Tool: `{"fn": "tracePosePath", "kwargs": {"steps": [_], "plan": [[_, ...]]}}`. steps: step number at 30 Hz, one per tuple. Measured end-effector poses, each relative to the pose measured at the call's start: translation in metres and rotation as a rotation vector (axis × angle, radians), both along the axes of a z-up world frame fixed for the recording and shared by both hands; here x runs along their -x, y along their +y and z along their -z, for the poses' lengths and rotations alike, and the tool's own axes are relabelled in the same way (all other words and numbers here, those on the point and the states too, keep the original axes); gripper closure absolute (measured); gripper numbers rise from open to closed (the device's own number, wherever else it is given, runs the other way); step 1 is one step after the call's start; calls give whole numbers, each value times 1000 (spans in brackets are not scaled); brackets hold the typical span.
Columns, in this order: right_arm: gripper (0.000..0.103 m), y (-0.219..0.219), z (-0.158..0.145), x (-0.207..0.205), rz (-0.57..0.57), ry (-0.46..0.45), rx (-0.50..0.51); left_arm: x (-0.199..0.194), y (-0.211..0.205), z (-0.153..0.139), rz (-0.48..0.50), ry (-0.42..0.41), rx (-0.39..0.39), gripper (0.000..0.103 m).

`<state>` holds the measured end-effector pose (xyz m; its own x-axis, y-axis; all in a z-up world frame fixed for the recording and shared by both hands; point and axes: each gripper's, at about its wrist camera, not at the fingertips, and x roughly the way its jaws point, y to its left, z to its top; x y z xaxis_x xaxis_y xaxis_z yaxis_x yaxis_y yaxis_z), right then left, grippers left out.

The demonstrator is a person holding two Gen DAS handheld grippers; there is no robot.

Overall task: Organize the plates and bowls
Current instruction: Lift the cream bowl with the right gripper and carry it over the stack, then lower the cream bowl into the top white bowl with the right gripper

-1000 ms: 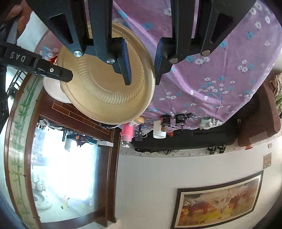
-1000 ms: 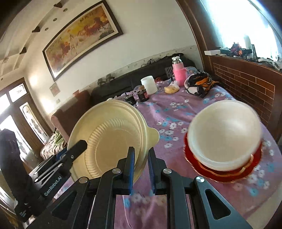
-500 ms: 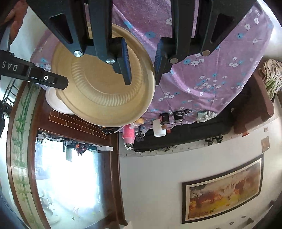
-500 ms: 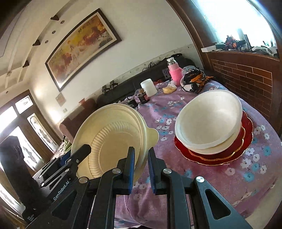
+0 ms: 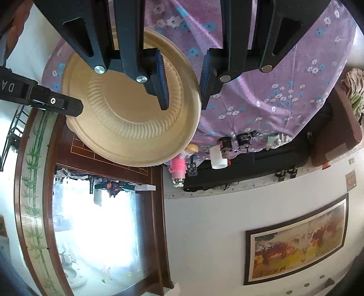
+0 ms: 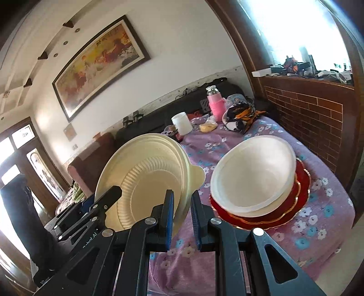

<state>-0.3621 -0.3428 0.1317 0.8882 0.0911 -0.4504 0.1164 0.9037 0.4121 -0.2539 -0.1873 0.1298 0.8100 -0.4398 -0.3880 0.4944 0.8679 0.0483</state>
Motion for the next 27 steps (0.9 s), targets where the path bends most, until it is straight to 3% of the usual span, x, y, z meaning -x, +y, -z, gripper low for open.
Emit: {"fn": "tracePosePath", "kwargs": {"steps": [12, 27], "plan": [[87, -20, -15, 16, 43, -18, -4, 2, -28, -11, 44, -17, -1, 74], [87, -89, -20, 17, 160, 17, -42, -28, -113, -6, 155, 100, -51, 74]]}}
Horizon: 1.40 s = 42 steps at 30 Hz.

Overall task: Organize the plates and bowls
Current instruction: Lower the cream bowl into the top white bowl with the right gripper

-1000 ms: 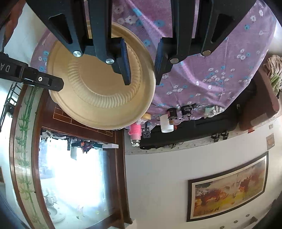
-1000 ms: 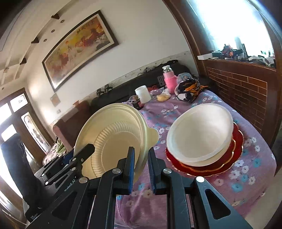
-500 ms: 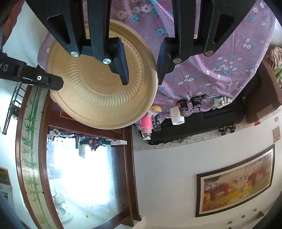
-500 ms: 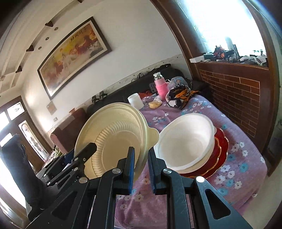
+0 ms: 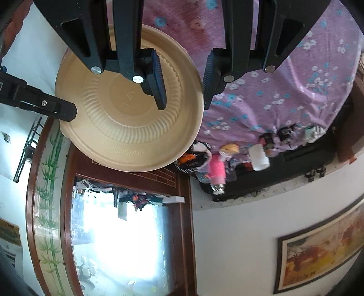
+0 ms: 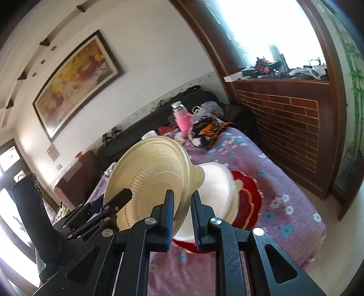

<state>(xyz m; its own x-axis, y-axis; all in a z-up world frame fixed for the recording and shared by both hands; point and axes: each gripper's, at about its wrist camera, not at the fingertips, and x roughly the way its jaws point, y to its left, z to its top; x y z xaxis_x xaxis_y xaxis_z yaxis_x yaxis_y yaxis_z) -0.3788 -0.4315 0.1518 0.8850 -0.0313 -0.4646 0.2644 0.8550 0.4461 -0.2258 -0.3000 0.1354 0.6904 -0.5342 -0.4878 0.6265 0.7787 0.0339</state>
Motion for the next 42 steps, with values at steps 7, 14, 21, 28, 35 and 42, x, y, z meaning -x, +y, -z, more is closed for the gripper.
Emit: {"fn": "tracePosePath", "kwargs": {"steps": [7, 14, 21, 28, 35, 42], "plan": [[87, -23, 12, -9, 29, 43, -21, -17, -27, 28, 15, 92, -49, 74], [87, -34, 23, -21, 28, 84, -30, -28, -39, 45, 10, 158, -78, 74], [86, -42, 31, -32, 27, 121, -42, -30, -40, 45, -7, 158, -91, 74], [85, -45, 35, -45, 24, 165, -18, -32, -39, 44, -20, 154, -97, 74], [81, -47, 43, -54, 9, 206, -1, -32, -36, 45, -23, 158, -100, 66], [59, -40, 29, -43, 4, 168, 34, -29, -29, 39, -16, 153, -79, 55]]}}
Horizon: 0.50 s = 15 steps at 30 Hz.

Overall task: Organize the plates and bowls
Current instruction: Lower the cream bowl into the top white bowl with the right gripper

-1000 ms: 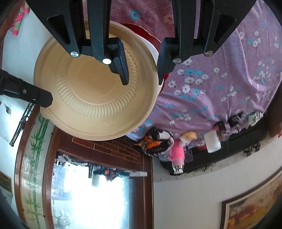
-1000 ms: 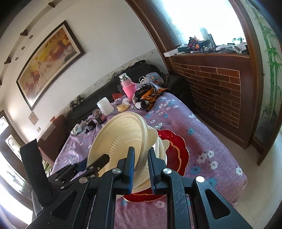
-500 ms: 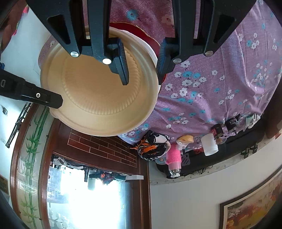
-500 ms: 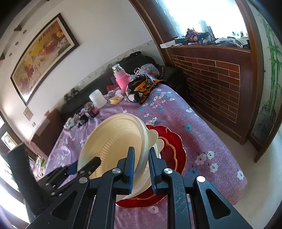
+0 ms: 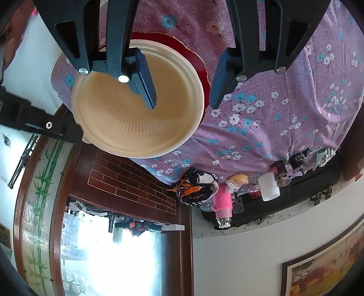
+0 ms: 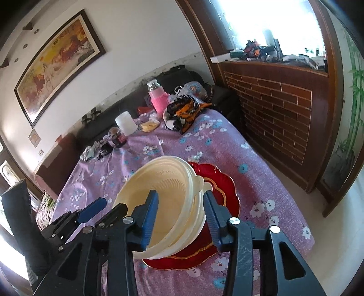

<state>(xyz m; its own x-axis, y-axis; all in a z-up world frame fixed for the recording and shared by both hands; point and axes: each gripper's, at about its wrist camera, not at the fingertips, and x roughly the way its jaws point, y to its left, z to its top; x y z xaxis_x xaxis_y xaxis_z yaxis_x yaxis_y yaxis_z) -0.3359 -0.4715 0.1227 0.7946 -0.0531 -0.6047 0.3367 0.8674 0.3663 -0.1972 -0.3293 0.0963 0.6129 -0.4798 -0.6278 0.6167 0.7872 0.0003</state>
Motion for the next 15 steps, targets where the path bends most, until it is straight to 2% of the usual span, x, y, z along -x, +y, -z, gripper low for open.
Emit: {"fn": "tracePosePath", "kwargs": {"steps": [5, 9, 11, 15], "plan": [[59, -4, -7, 9, 9, -22, -2, 2, 9, -5, -1, 1, 20, 55], [58, -12, -7, 16, 21, -27, -7, 0, 25, -12, 13, 30, 68, 55], [59, -19, -4, 19, 34, -19, -7, -11, 39, -12, 13, 82, 107, 55], [59, -37, 11, 22, 57, 16, -34, -43, 62, 3, -15, 246, 186, 55]]}}
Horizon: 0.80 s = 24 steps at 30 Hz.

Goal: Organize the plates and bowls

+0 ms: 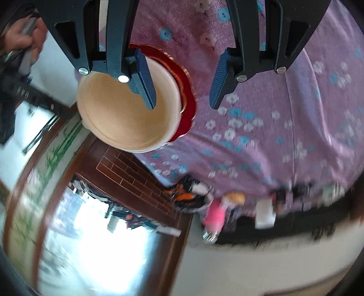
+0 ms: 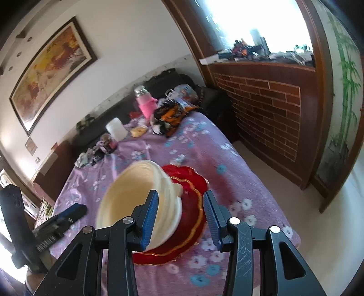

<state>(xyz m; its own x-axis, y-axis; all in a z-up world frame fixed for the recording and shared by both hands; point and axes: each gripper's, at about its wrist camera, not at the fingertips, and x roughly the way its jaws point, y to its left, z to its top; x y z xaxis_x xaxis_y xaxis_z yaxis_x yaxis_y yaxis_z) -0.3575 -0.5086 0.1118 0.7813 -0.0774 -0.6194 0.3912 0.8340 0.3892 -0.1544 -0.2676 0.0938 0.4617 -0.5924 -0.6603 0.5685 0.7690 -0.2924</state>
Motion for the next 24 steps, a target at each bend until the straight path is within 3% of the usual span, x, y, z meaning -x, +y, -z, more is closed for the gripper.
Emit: {"fn": "tracePosePath", "kwargs": {"steps": [1, 6, 8, 13, 24], "plan": [[59, -3, 4, 0, 3, 7, -7, -10, 4, 8, -4, 53, 8, 55], [61, -16, 23, 0, 10, 38, -43, -29, 11, 32, -23, 158, 35, 57], [68, -21, 30, -1, 8, 46, -58, -32, 10, 41, -4, 195, 49, 66], [74, -28, 49, -7, -9, 72, -106, -36, 3, 58, 30, 240, 58, 70], [89, -30, 75, -29, -47, 126, -117, -45, -17, 75, 60, 244, 44, 79]]}}
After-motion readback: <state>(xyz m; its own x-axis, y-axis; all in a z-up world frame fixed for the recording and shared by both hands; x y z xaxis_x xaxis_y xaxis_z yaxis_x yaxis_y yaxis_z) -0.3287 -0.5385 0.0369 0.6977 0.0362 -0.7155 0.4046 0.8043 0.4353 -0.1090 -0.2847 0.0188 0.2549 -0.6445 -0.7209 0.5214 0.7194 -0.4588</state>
